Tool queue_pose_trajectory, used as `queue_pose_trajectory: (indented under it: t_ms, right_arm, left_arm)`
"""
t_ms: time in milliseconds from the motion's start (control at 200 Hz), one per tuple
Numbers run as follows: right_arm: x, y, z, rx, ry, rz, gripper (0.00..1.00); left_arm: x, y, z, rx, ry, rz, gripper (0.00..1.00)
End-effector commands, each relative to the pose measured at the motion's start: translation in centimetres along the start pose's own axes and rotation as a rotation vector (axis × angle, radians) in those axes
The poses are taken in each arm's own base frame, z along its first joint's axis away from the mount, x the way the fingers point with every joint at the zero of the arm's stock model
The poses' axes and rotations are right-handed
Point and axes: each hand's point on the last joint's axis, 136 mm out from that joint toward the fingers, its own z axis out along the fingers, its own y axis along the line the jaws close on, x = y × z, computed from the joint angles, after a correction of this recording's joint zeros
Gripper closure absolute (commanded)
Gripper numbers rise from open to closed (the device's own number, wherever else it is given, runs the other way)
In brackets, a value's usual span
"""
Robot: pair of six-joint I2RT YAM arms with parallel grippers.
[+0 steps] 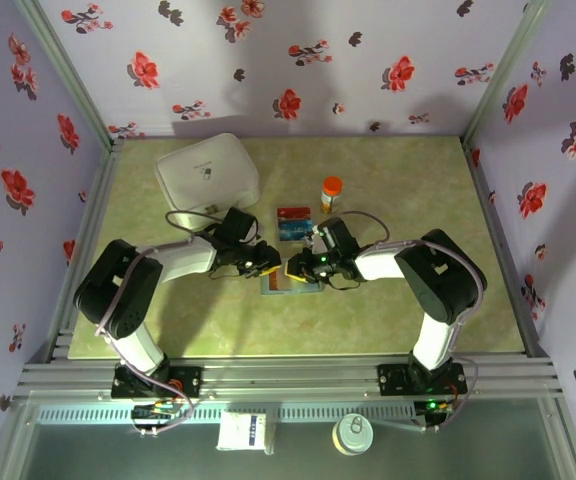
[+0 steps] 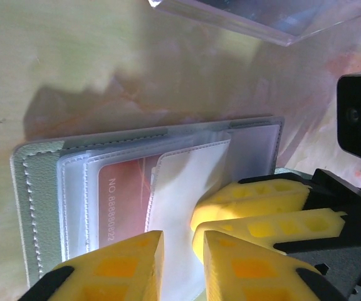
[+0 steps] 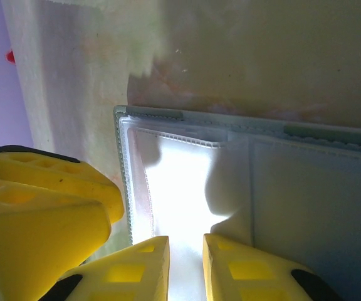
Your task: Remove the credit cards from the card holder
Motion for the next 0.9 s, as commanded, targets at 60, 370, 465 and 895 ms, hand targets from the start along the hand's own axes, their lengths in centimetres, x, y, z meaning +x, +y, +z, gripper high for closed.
queue_pose_trajectory:
  t_ms: [60,370,465,895]
  right_arm:
    - [0.6,-2.8,0.2,0.065,0.009,0.066,0.77]
    - [0.8,-2.9,0.3,0.059,0.011,0.07,0.77]
    - [0.8,-2.9,0.4,0.056,0.013,0.072,0.77]
    - [0.8,-2.4,0.1,0.04,0.009,0.073,0.77]
  left_arm:
    - [0.8,1.9,0.8,-0.06,0.023,-0.033,0.74]
    - [1.1,2.0,1.5,-0.066,0.043,-0.04,0.72]
    - [1.1,1.8,1.7,-0.053,0.048,-0.041,0.72]
    - [0.9,0.3,1.9,0.011,0.044,-0.04,0.88]
